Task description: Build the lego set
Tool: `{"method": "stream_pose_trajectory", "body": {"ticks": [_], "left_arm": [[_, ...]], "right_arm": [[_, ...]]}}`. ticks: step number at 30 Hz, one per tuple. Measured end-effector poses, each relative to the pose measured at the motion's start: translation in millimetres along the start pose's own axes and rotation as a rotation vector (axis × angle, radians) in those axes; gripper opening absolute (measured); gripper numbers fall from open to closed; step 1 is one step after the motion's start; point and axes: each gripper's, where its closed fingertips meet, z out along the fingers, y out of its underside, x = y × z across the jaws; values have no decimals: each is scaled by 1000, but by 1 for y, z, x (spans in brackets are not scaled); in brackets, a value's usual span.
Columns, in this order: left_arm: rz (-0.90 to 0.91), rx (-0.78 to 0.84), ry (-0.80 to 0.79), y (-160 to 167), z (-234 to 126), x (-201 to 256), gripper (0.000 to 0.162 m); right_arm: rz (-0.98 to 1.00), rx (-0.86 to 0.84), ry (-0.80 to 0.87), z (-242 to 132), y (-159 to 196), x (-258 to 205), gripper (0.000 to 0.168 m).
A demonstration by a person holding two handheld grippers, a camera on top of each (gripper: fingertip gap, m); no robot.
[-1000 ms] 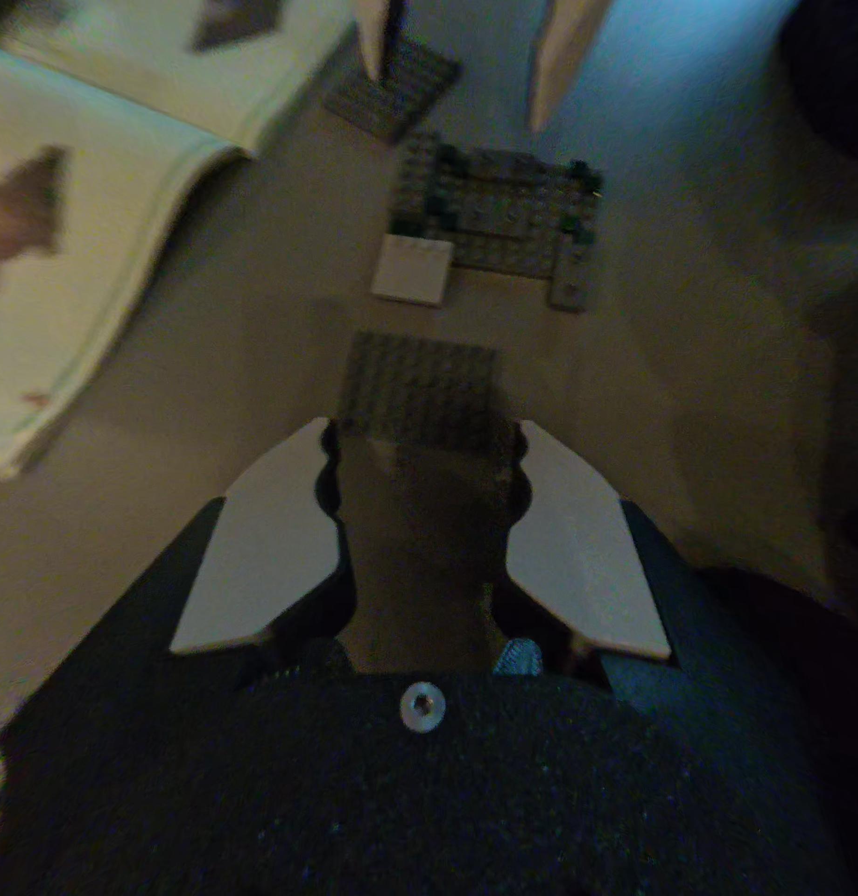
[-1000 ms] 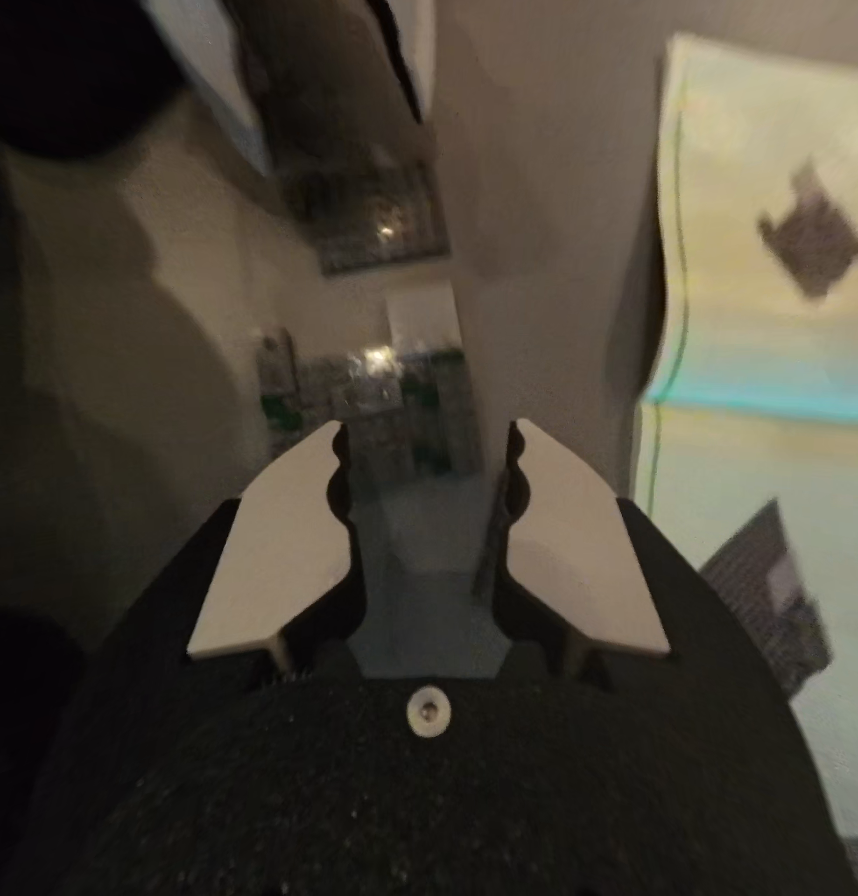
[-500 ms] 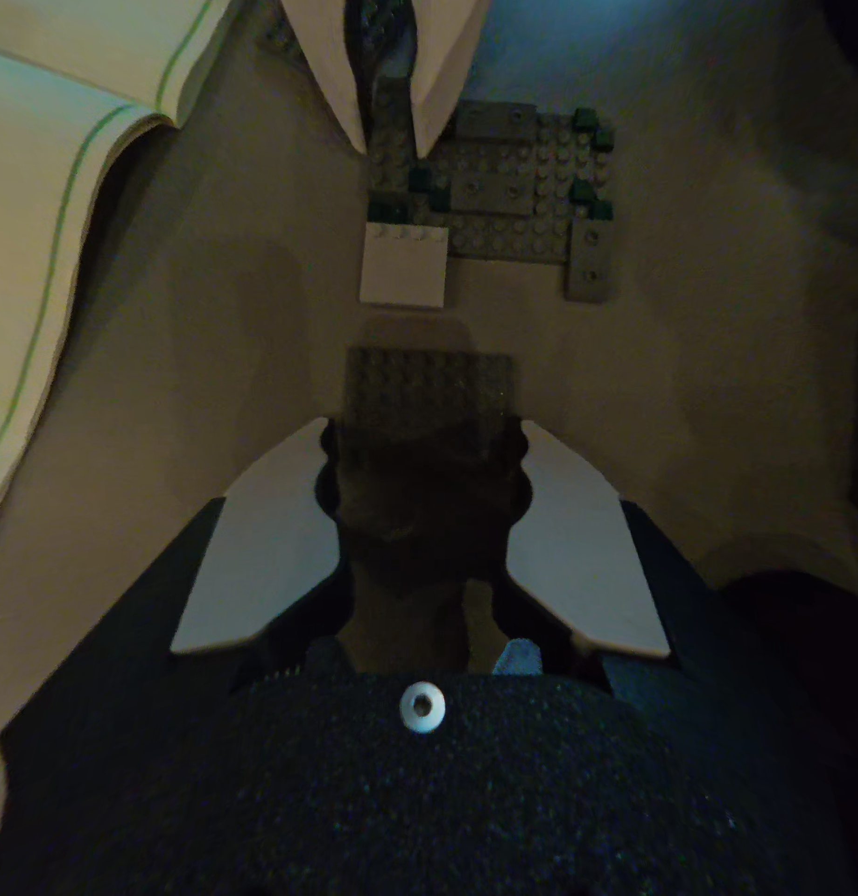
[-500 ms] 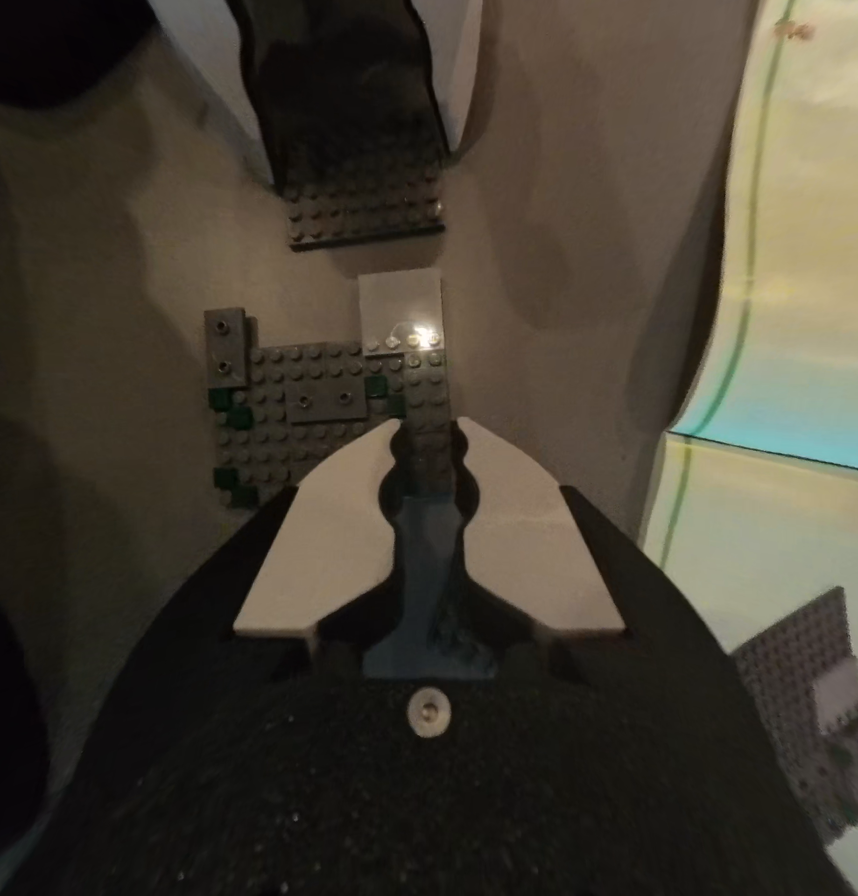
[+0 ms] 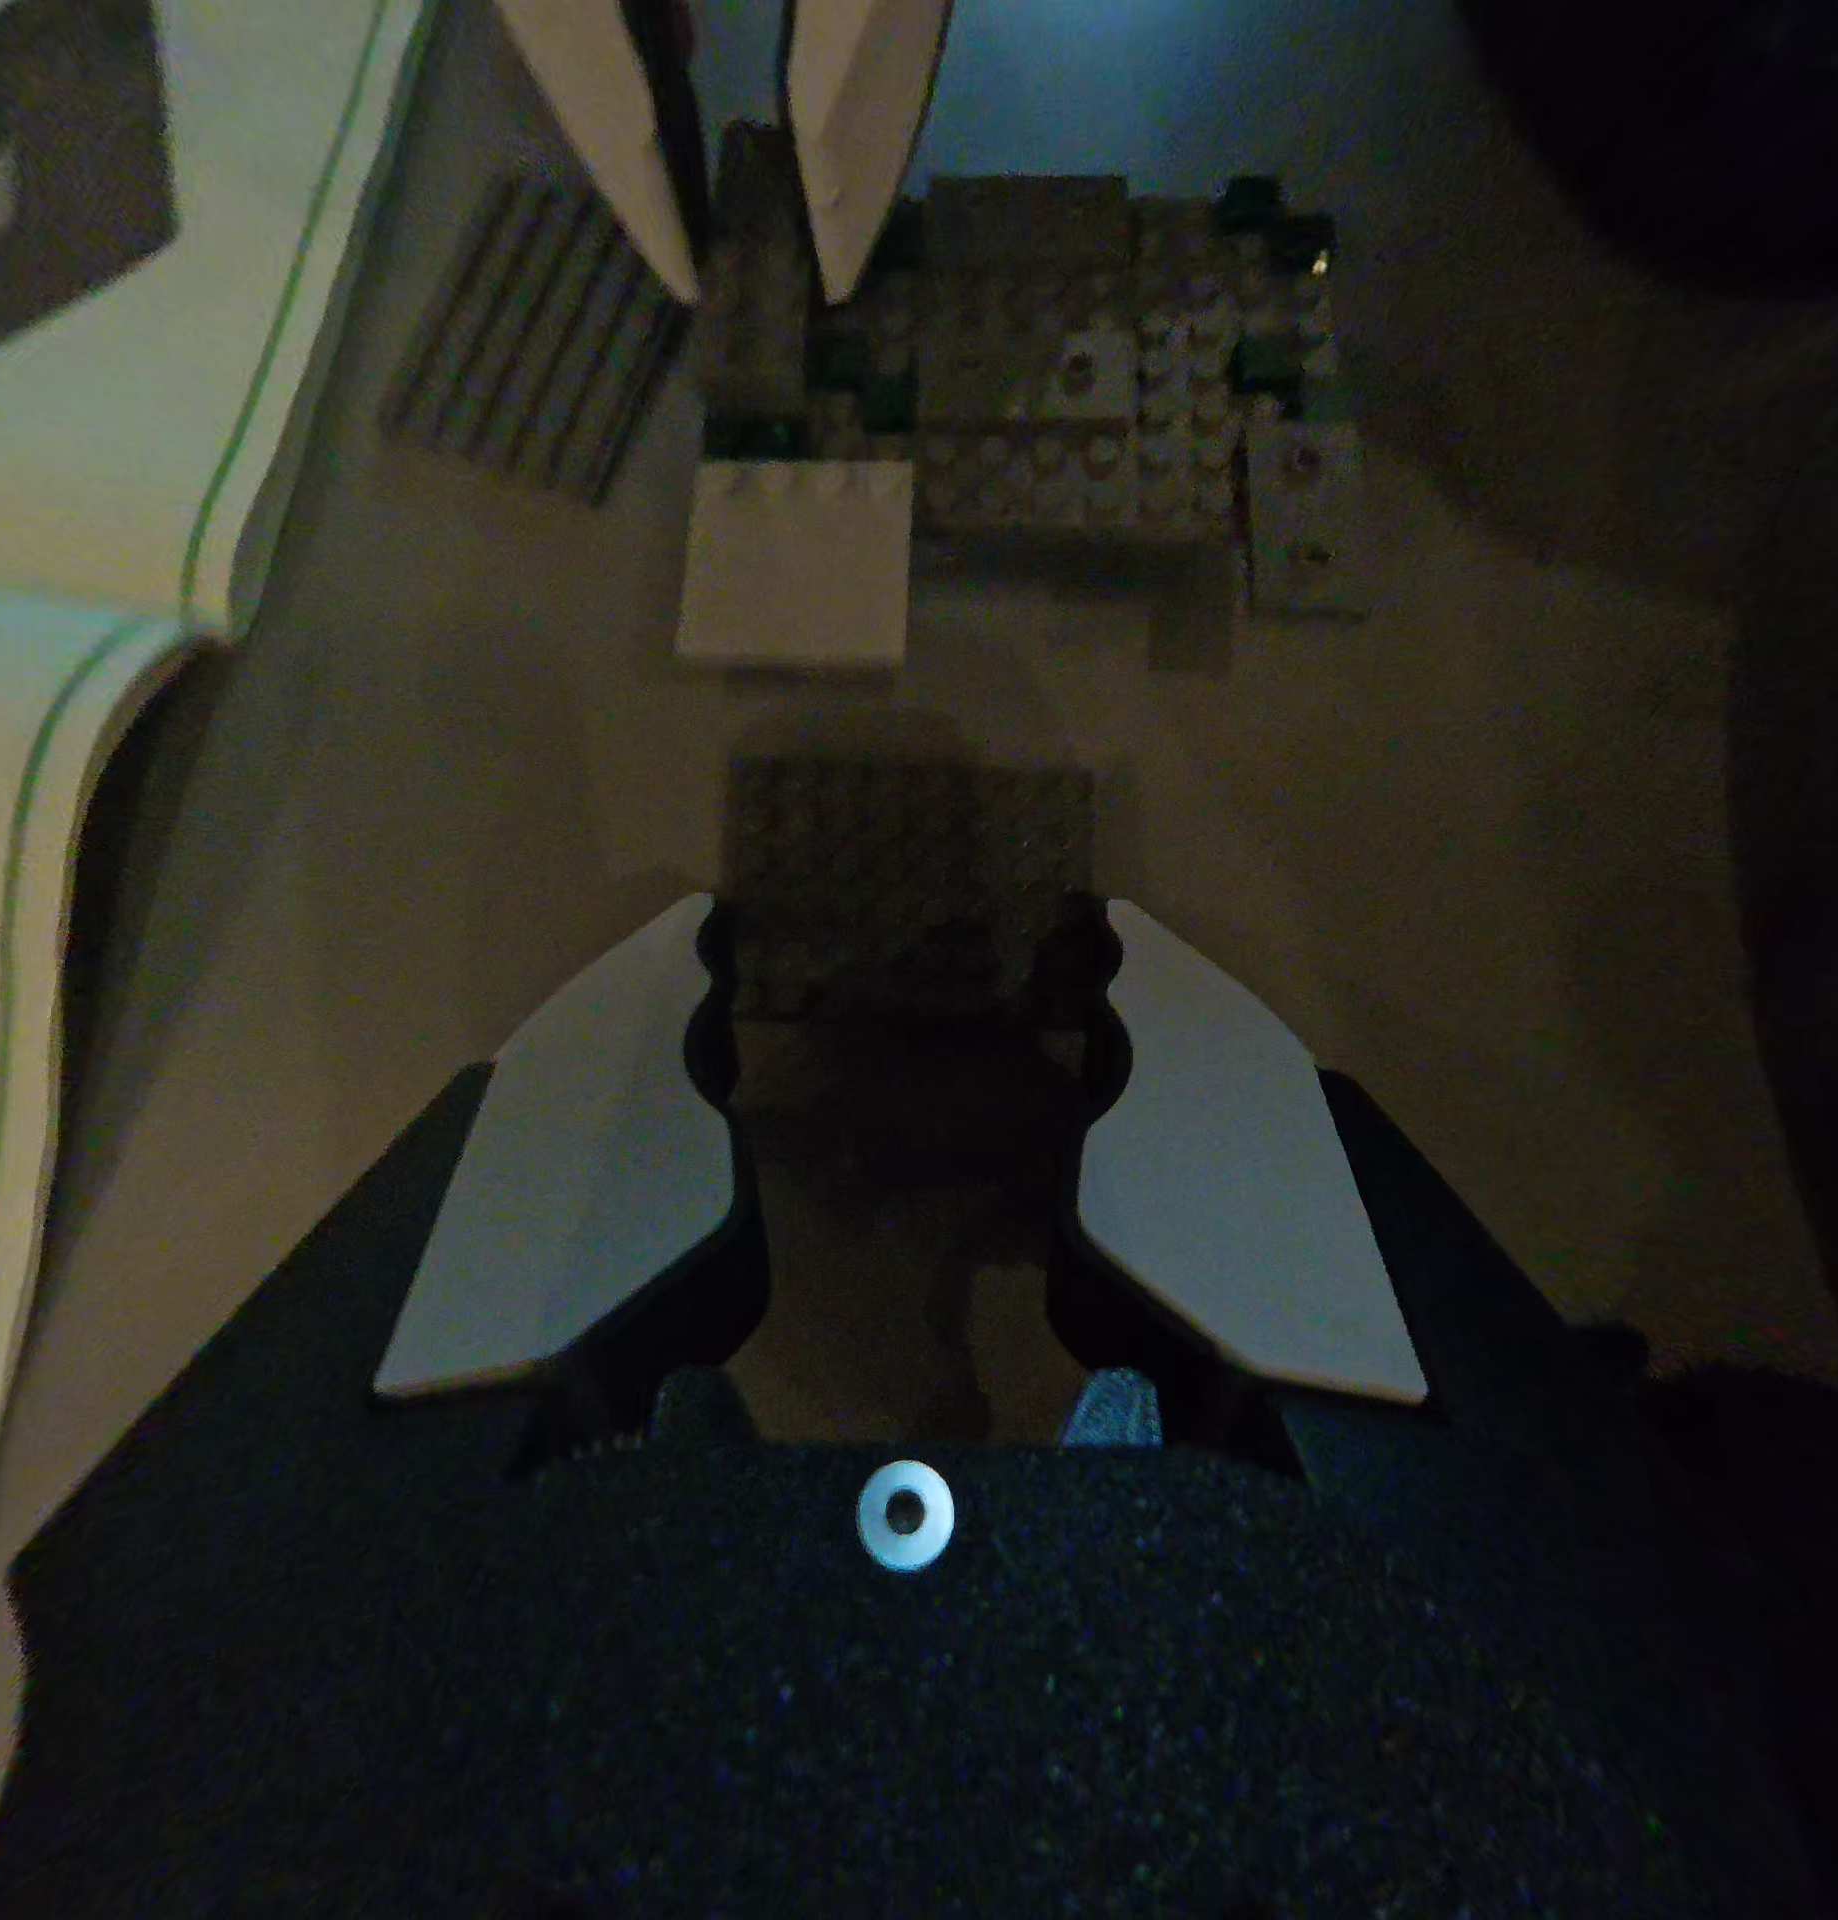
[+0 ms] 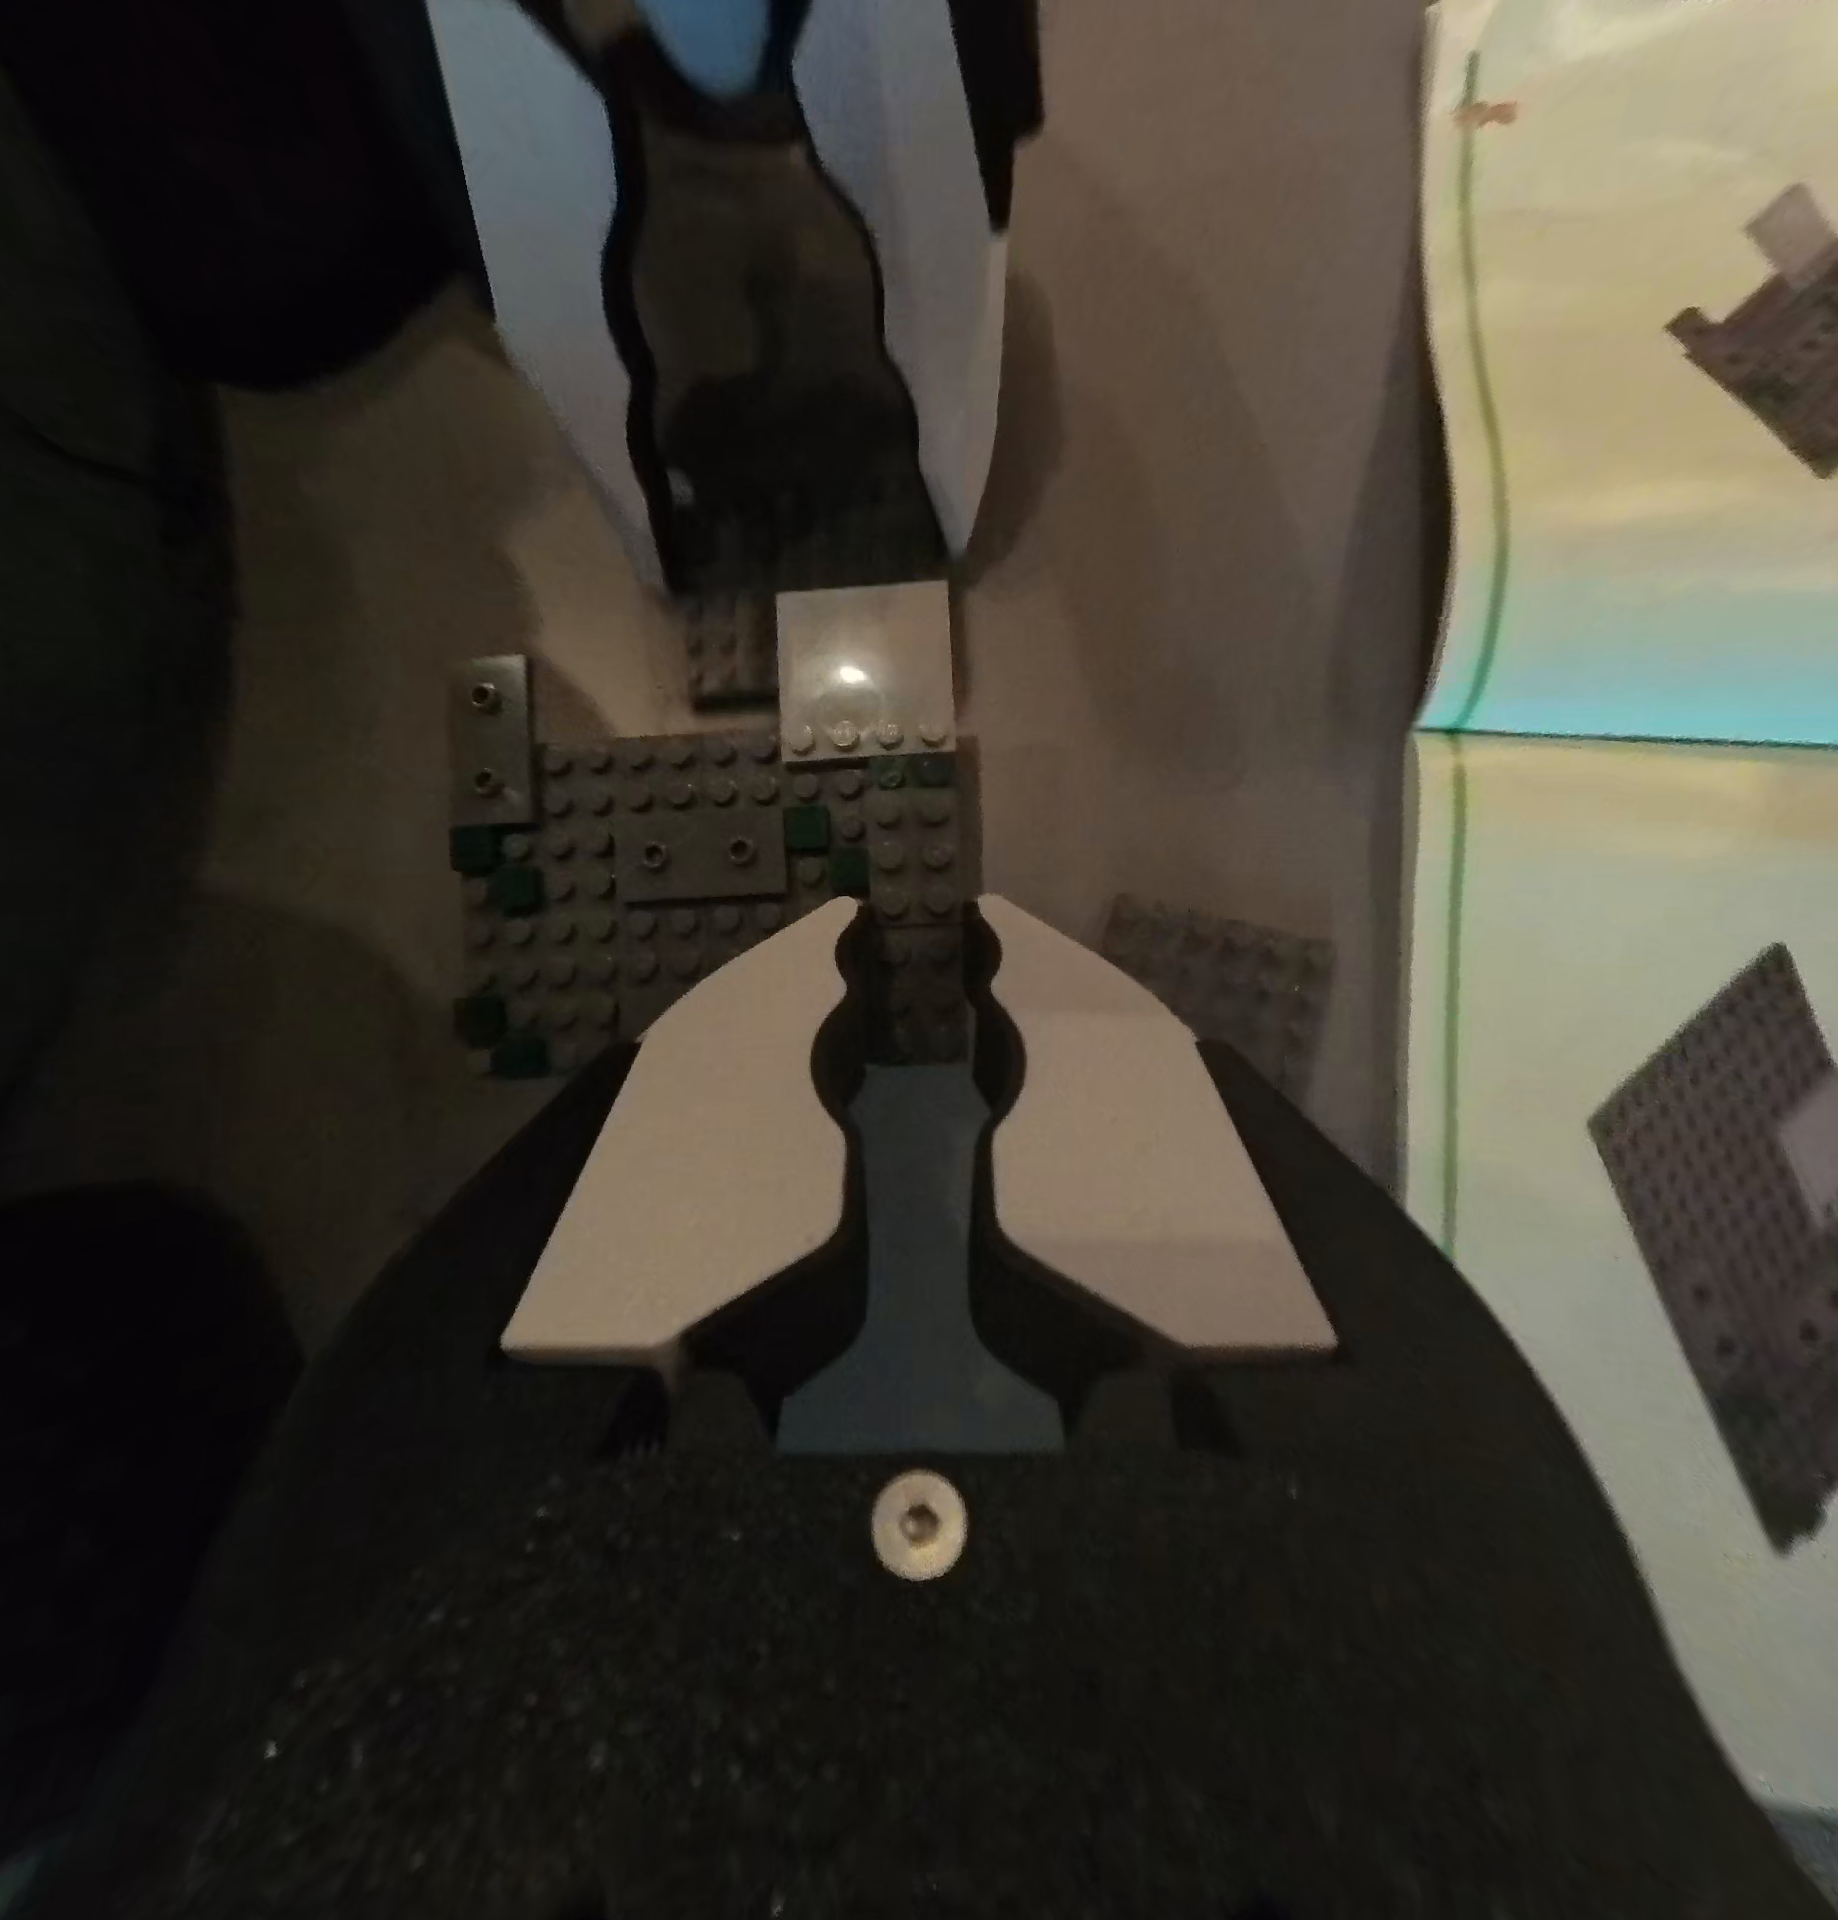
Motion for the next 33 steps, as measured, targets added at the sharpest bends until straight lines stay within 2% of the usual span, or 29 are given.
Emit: {"method": "stream_pose_trajectory", "body": {"ticks": [8, 13, 21, 33], "left_arm": [[47, 5, 32, -19, 20, 1, 66], [25, 33, -1, -21, 9, 1, 73], [-14, 65, -88, -12, -13, 0, 68], [-6, 68, -82, -12, -9, 10, 66]], "right_arm": [[31, -45, 39, 7, 18, -1, 16], [48, -52, 40, 10, 18, 1, 16], [35, -94, 38, 20, 22, -1, 16], [5, -122, 34, 21, 23, -2, 17]]}}
